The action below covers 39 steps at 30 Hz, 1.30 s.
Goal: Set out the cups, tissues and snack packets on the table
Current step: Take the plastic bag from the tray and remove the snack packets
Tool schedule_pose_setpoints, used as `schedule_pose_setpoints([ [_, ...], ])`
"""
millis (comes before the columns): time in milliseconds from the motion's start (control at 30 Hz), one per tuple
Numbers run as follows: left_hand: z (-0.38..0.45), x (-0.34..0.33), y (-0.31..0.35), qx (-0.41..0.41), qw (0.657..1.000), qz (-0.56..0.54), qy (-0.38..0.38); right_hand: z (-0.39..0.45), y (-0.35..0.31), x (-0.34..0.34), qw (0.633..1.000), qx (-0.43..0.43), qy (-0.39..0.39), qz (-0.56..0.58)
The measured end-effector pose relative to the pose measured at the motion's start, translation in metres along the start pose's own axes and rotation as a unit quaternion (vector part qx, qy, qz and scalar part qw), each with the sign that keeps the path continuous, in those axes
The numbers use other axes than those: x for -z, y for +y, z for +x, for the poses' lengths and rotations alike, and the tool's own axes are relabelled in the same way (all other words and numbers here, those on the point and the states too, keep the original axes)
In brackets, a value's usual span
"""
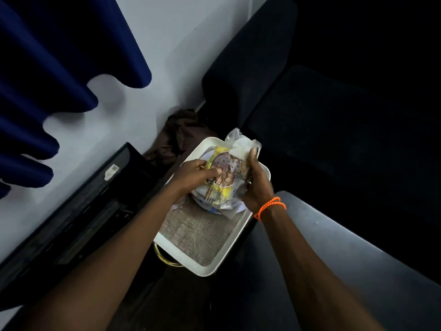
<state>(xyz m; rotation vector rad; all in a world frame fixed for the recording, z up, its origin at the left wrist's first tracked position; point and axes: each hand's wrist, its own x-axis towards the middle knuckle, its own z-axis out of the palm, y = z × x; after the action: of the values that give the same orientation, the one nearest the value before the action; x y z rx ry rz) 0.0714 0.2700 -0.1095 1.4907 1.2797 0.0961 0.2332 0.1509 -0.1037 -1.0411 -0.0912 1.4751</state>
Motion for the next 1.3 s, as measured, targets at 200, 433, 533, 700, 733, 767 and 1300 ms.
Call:
schedule_pose_setpoints([
  [200, -0.043, -0.079, 0.026, 0.002, 0.986, -0.135, -0.094, -0.088, -0.022, 0.049, 0.987, 0.108, 0.079, -0.086],
  [433, -0.089, -0.198, 0.026, 0.129, 0.940, -0.206, -0.240, -0.171, -0.005, 0.123, 0.947, 0.184, 0.246, -0.095],
  [533, -0.097, -0.228, 0.013, 0.179, 0.922, -0.224, -0.259, -0.175, 0.014, 0.137, 0.919, 0.167, 0.333, -0.129],
  [700, -0.100, -0.231, -0.017, 0.215, 0.945, -0.194, -0.154, -0.176, 0.045, 0.151, 0.918, 0.073, 0.313, -0.233],
  [733, -0.104, -0.232, -0.021, 0.217, 0.951, -0.183, -0.123, -0.178, 0.049, 0.157, 0.926, 0.052, 0.305, -0.215],
  [767, -0.109, -0.232, -0.023, 0.206, 0.960, -0.169, -0.087, -0.179, 0.052, 0.163, 0.933, 0.049, 0.303, -0.190],
  [1300, -0.162, -0.284, 0.048, -0.117, 0.987, 0.097, 0.046, -0.178, 0.038, 0.186, 0.788, 0.092, 0.429, -0.432],
])
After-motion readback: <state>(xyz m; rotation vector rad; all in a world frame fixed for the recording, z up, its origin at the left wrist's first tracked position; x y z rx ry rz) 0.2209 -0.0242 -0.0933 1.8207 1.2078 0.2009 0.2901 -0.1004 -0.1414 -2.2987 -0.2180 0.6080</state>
